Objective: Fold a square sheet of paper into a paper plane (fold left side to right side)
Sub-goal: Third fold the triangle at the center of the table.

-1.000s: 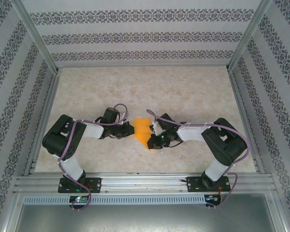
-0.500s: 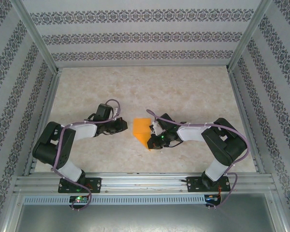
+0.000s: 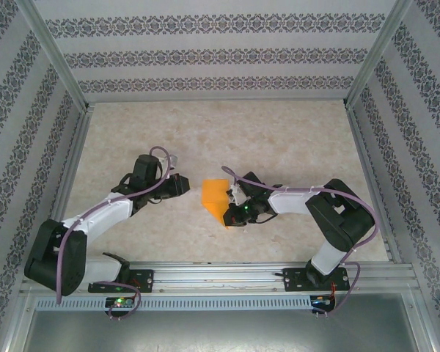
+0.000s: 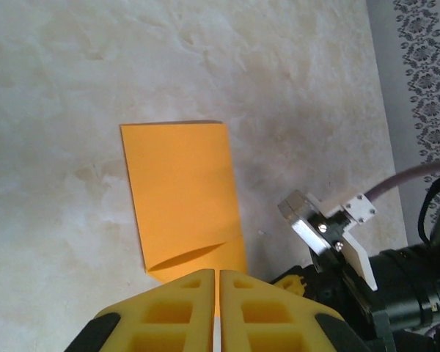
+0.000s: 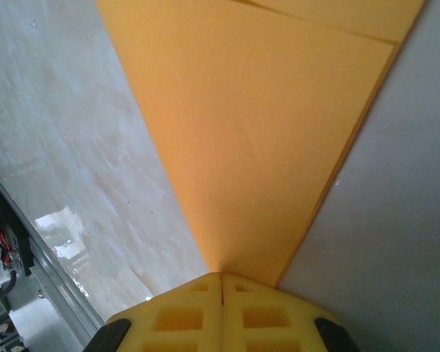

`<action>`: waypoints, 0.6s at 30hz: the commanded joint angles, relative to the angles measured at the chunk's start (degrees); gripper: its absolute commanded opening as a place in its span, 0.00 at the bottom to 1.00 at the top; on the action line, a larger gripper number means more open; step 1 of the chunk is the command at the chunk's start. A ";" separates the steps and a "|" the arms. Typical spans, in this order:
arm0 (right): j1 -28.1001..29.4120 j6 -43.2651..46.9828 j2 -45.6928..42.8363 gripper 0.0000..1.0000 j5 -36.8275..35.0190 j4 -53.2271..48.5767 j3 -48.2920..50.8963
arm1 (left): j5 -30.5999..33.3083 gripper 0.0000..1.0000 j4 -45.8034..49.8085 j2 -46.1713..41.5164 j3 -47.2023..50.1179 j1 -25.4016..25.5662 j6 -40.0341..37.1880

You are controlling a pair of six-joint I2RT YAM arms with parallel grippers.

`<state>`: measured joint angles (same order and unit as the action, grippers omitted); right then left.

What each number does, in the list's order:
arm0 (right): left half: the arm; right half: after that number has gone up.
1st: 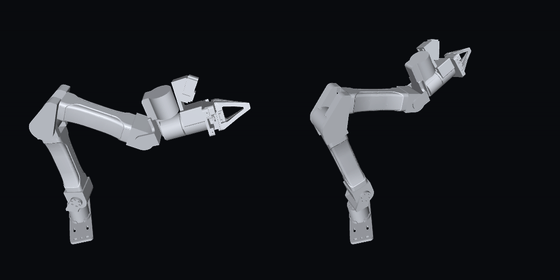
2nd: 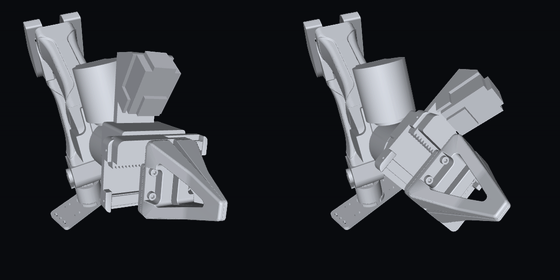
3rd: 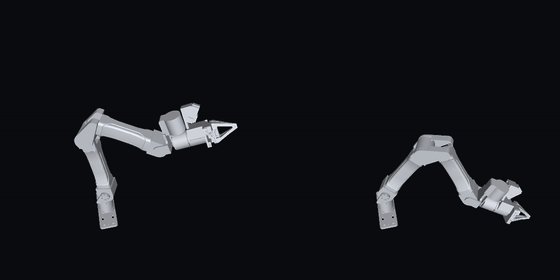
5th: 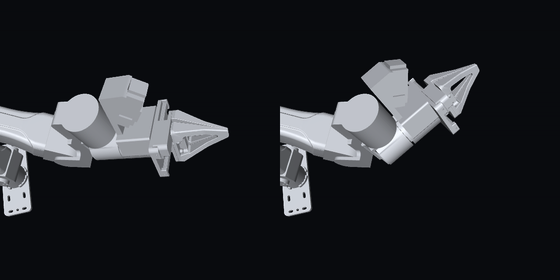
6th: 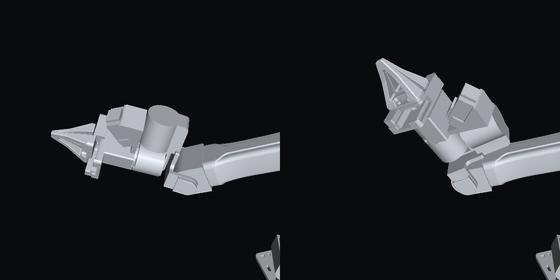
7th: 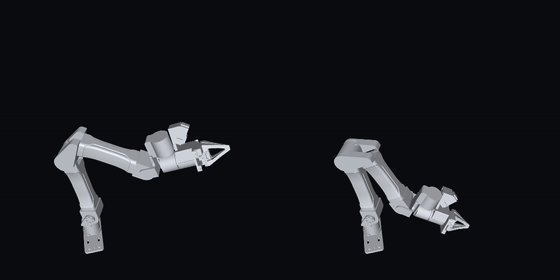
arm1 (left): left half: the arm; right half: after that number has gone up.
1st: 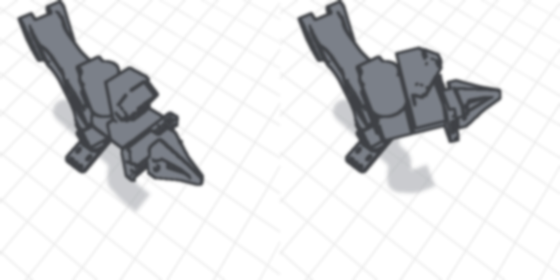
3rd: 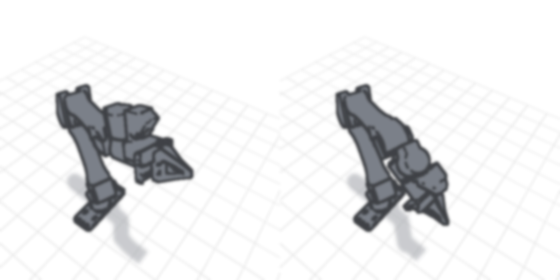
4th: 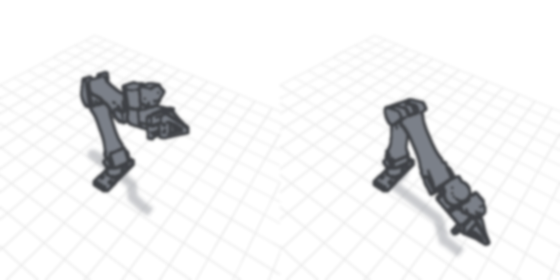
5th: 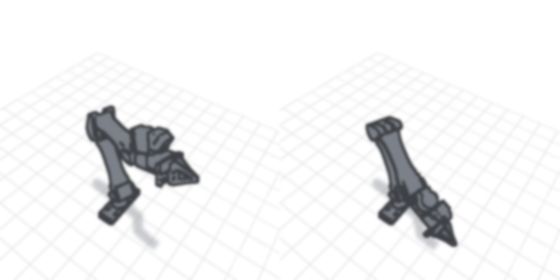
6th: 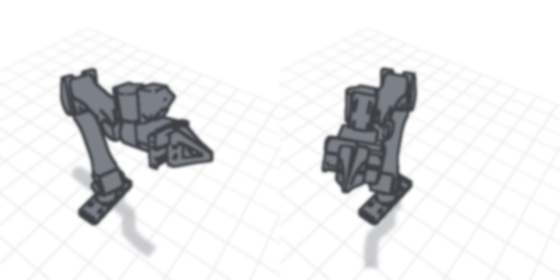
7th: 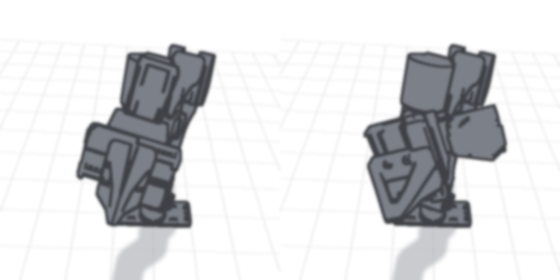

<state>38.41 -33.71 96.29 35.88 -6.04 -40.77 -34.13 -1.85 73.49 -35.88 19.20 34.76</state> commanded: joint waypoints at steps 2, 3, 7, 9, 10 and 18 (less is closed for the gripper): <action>0.70 0.67 3.37 0.00 -6.30 -7.27 1.57 | -2.16 0.10 1.22 -1.49 2.90 2.02 1.37; 0.71 0.62 3.33 0.00 -6.35 -7.30 1.57 | -2.13 0.09 1.01 -1.80 3.38 2.51 1.77; 0.79 0.75 3.28 0.00 -6.52 -7.49 1.57 | -1.91 0.07 -0.43 -3.46 5.40 4.48 3.65; 0.82 0.74 3.29 0.00 -6.52 -7.52 1.57 | -1.84 0.07 -1.23 -4.30 6.39 5.25 4.56; 0.79 0.74 3.29 0.00 -6.57 -7.55 1.57 | -1.69 0.07 -1.71 -4.75 6.83 5.59 5.14; 1.25 0.56 3.38 0.00 -6.83 -7.73 1.49 | -1.12 0.07 -7.40 -4.35 9.86 9.50 9.02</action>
<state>38.52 -33.71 96.44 35.75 -6.68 -41.15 -35.53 -4.93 68.86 -26.96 27.40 41.32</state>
